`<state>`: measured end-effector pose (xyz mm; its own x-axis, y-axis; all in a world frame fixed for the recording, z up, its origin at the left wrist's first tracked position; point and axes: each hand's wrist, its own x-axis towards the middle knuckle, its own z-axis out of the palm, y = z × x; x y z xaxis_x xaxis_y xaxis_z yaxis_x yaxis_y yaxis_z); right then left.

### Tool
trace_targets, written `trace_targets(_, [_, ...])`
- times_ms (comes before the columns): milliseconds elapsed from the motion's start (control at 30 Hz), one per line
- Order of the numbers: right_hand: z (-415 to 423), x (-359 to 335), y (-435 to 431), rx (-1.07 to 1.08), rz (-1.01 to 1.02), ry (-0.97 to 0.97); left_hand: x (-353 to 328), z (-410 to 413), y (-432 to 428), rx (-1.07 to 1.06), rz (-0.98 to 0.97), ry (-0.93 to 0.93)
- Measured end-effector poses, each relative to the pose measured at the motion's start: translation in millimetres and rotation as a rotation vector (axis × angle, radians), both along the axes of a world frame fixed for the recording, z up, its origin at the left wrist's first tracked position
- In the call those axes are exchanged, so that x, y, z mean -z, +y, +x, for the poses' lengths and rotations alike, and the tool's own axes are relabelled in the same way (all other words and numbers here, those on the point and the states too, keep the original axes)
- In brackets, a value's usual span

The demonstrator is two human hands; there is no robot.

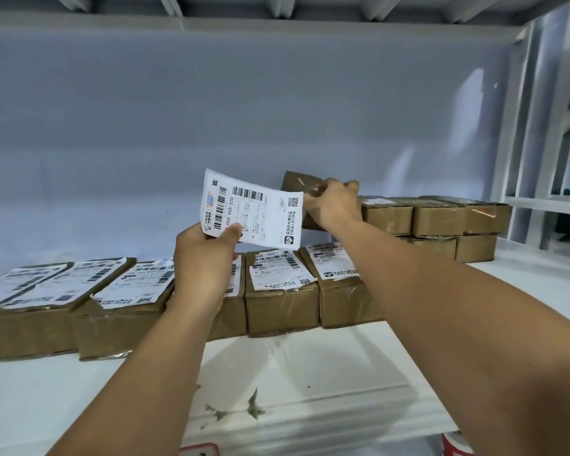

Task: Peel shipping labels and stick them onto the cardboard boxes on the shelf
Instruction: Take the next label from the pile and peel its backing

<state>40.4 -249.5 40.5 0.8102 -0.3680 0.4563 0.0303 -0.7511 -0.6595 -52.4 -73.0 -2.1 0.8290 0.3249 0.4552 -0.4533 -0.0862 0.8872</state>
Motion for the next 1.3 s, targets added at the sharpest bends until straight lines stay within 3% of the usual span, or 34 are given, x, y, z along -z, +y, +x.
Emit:
trace_targets(100, [-16.4, -8.0, -0.9, -0.039, 0.016, -0.07, -0.1, -2.9, -0.1, -0.054, 0.071, -0.028])
trace_targets(233, [-53.2, -11.1, -6.5, -0.034, 0.071, -0.185, 2.0, -16.8, -7.9, -0.271, 0.379, -0.163])
trace_targets(333, [-84.8, -8.0, -7.7, -0.006, 0.12, -0.229, 2.4, -28.4, -14.7, -0.303, 0.41, -0.232])
trace_targets(533, [-146.2, -1.1, 2.6, -0.049, 0.055, -0.308, 9.4, -59.6, -15.2, -0.238, 0.151, -0.1])
trace_targets(767, [-189.8, 13.1, 30.1, -0.105, 0.082, -0.258, 15.0, -82.2, 13.0, -0.182, -0.109, -0.009])
trace_targets(1067, [-196.9, 13.9, 109.9, -0.27, 0.041, -0.195, 9.7, -107.8, 89.1, -0.147, -0.356, 0.043])
trace_targets(1300, [-175.6, 26.6, 167.9, -0.284, 0.012, -0.151, 15.9, -110.6, 143.2, -0.135, -0.396, 0.046])
